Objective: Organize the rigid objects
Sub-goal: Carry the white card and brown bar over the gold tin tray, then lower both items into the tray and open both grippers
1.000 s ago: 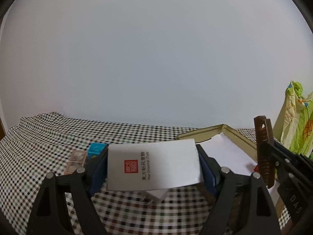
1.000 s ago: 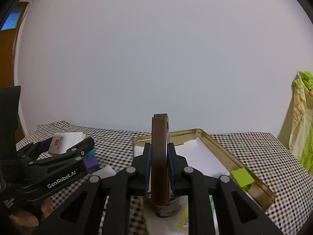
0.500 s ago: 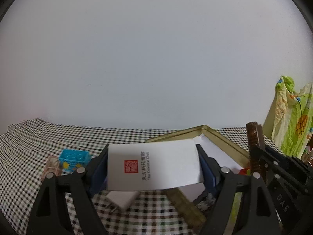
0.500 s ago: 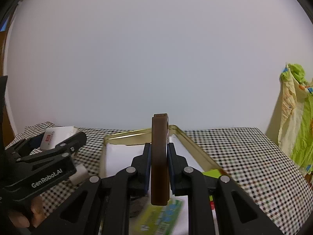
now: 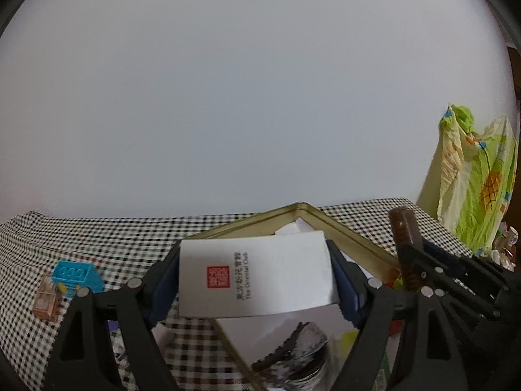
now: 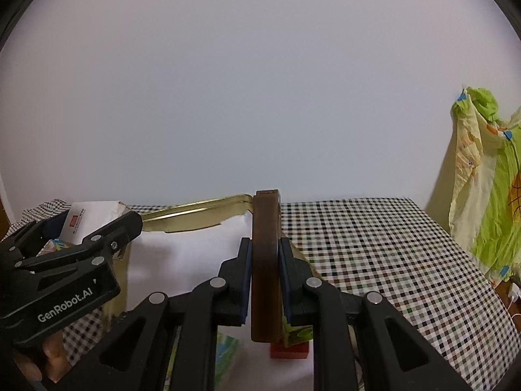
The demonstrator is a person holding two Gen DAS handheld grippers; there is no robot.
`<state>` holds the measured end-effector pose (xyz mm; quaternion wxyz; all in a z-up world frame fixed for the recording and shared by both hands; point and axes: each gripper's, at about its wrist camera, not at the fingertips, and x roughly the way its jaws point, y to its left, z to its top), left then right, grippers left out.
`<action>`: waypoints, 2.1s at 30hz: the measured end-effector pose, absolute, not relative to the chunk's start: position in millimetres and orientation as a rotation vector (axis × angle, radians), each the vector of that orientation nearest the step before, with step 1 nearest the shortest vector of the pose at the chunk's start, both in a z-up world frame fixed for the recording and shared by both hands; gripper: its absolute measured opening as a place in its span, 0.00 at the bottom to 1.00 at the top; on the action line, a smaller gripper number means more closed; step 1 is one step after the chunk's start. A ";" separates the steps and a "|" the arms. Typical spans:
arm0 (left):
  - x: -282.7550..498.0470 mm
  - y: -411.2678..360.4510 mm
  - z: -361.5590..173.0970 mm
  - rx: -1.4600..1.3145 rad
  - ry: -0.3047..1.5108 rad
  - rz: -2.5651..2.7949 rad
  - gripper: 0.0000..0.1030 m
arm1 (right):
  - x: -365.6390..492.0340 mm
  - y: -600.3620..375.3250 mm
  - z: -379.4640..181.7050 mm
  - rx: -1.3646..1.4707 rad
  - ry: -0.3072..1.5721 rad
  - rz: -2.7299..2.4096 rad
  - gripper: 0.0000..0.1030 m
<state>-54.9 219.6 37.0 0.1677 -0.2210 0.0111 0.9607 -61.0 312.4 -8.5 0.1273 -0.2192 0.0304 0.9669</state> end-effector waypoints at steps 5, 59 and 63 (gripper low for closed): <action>-60.1 234.7 35.0 -0.667 0.092 2.685 0.79 | -75.1 343.8 -13.1 -0.675 0.094 2.803 0.17; -73.3 204.6 45.2 -0.750 -0.031 2.750 1.00 | -42.5 384.9 -4.3 -0.565 0.490 2.740 0.76; -76.8 175.2 54.4 -0.672 -0.110 2.893 1.00 | -36.7 386.3 -1.3 -0.521 0.504 2.735 0.77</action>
